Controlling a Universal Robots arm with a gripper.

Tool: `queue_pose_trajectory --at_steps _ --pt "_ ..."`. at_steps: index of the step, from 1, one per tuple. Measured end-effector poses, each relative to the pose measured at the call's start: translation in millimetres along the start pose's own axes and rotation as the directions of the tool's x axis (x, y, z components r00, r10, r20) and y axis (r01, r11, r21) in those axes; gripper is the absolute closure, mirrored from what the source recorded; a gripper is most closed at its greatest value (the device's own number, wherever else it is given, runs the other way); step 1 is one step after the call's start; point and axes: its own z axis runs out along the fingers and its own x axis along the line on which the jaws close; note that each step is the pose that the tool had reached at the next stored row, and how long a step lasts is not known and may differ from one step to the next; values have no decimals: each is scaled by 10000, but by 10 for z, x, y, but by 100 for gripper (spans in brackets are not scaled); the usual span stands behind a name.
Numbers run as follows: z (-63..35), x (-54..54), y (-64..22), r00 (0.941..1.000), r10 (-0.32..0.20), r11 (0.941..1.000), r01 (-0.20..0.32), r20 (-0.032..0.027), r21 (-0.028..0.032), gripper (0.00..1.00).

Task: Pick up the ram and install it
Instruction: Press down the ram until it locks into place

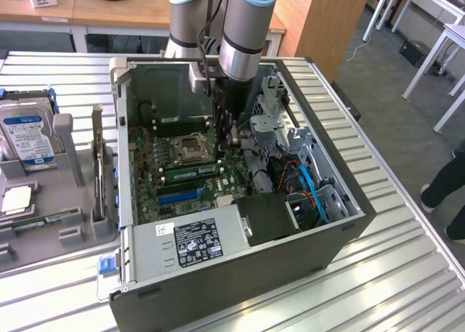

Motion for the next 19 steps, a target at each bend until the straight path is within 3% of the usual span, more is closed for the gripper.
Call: queue_pose_trajectory --at_steps 19 --pt "104 1 -4 10000 0 10000 0 7 -1 89"
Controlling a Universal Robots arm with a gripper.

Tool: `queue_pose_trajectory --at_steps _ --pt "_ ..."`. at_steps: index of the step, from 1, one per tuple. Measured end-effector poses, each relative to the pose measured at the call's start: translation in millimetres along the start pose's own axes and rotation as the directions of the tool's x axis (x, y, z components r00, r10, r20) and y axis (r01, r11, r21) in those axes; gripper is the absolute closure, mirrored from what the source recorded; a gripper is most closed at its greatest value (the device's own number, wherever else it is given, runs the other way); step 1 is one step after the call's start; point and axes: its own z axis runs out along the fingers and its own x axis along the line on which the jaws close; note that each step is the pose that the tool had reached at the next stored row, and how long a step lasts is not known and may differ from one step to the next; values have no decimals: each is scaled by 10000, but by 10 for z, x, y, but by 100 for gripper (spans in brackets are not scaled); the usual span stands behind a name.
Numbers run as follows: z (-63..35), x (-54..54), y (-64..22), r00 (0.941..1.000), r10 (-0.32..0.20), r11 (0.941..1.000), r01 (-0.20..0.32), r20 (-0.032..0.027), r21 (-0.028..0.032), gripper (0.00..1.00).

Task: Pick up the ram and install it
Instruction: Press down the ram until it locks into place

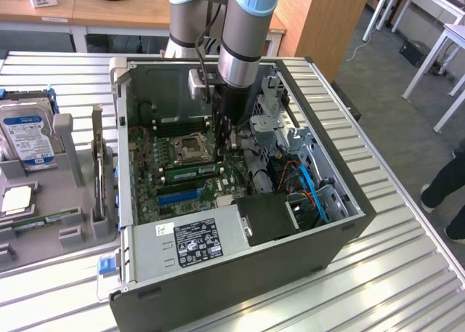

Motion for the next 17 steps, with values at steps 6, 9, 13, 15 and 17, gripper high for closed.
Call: queue_pose_trajectory --at_steps 6,9,13,15,17 --pt "16 0 -2 10000 0 10000 0 1 0 89" --pt "21 2 -3 10000 0 10000 0 4 1 89" --pt "27 2 -3 10000 0 10000 0 4 1 89" --pt "44 2 -4 10000 0 10000 0 4 1 89" --pt "47 2 -4 10000 0 10000 0 1 0 89"
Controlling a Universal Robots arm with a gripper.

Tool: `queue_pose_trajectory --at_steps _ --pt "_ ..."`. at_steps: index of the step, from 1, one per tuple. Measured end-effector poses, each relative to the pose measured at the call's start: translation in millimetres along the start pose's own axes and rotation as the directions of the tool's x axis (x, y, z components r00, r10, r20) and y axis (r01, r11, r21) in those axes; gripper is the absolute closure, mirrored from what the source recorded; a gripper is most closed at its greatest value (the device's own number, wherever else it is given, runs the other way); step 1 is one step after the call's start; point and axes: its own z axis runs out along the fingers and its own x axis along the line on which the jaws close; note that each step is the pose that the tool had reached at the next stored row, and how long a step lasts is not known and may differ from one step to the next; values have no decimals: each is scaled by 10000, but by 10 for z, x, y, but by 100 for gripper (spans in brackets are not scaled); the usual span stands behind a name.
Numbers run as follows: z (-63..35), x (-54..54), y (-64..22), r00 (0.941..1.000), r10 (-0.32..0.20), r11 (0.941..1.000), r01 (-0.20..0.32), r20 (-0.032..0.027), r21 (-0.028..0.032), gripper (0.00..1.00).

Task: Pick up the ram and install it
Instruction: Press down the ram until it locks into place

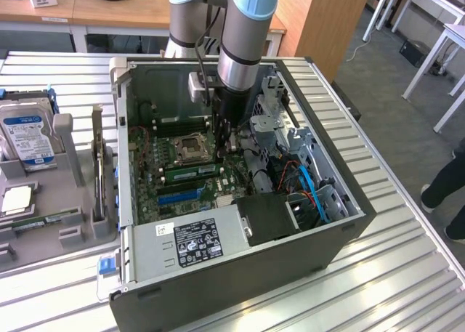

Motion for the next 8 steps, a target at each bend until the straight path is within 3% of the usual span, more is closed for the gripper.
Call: queue_pose_trajectory --at_steps 8 --pt "22 0 -1 10000 0 10000 0 -1 0 89"
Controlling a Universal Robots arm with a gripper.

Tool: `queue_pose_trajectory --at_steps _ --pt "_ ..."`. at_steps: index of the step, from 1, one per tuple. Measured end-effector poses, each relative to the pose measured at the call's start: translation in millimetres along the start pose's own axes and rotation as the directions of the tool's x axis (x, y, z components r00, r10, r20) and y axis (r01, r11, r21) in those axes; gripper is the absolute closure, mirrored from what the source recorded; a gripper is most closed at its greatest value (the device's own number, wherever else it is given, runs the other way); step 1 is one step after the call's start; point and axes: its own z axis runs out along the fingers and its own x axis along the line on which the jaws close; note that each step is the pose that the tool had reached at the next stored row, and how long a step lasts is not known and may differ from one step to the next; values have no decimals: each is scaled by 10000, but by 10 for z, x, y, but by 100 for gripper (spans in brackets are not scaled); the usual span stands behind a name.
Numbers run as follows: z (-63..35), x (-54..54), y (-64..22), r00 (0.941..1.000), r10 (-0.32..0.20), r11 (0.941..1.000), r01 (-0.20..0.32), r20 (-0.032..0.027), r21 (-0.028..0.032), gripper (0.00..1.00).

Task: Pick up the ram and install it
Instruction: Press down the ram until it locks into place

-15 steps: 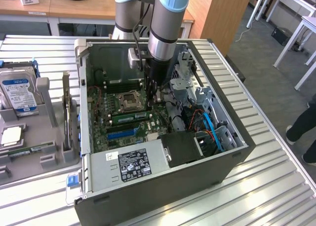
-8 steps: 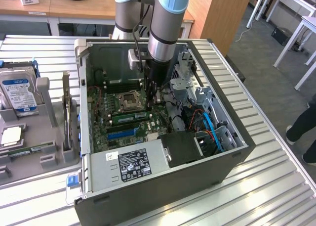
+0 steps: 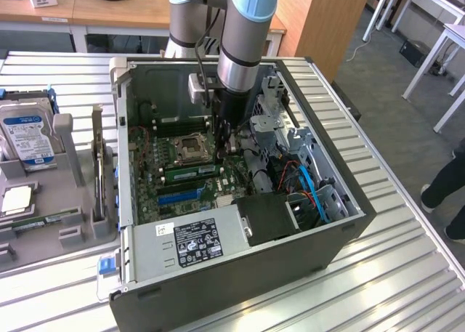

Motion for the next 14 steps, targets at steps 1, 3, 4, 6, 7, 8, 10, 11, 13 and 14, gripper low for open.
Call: queue_pose_trajectory --at_steps 1,3,4,6,7,8,10,11,13,14 --pt "3 0 0 10000 -1 10000 1 3 1 89" --pt "14 -1 -1 10000 0 10000 0 6 2 89" --pt "16 -1 -1 10000 -1 10000 1 3 1 89" --pt "16 0 -1 10000 0 10000 0 2 0 89" --pt "16 0 -1 10000 0 10000 0 2 0 89" --pt "16 0 -1 10000 0 10000 0 2 0 89" --pt "25 -1 -2 10000 -1 10000 1 8 2 89" --pt "28 -1 -2 10000 0 10000 0 5 1 89" --pt "28 0 -1 10000 0 10000 0 2 1 89" --pt "28 0 -1 10000 0 10000 0 2 0 89"
